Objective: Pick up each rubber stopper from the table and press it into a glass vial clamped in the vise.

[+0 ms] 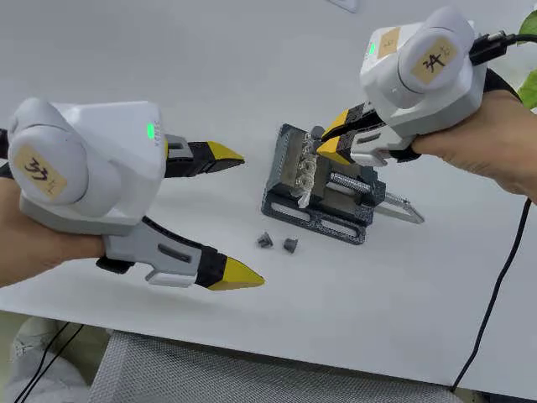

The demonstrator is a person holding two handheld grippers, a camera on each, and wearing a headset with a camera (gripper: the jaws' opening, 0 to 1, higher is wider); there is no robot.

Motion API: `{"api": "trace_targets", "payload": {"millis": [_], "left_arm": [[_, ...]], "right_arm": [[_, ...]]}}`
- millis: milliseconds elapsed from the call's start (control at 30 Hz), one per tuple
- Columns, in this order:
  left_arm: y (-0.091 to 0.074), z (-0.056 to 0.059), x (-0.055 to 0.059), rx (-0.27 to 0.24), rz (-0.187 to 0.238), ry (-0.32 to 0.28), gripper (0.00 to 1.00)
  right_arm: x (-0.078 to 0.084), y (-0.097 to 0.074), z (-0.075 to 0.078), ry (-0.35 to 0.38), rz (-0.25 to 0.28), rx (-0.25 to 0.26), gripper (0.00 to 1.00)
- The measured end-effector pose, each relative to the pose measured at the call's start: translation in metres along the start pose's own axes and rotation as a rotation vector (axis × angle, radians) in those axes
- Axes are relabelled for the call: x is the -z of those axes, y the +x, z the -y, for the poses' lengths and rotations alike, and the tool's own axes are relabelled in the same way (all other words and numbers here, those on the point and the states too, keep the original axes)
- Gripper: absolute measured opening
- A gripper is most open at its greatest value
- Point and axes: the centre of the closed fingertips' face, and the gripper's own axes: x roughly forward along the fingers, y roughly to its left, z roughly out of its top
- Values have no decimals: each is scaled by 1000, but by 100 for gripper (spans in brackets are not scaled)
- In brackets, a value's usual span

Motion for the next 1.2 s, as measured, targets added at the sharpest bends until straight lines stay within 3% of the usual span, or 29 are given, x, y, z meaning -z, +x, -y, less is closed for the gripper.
{"api": "trace_targets", "payload": {"millis": [1200], "left_arm": [[0, -2, 1, -6, 7, -10, 76]], "right_arm": [[1, 7, -2, -10, -11, -49, 2]]}}
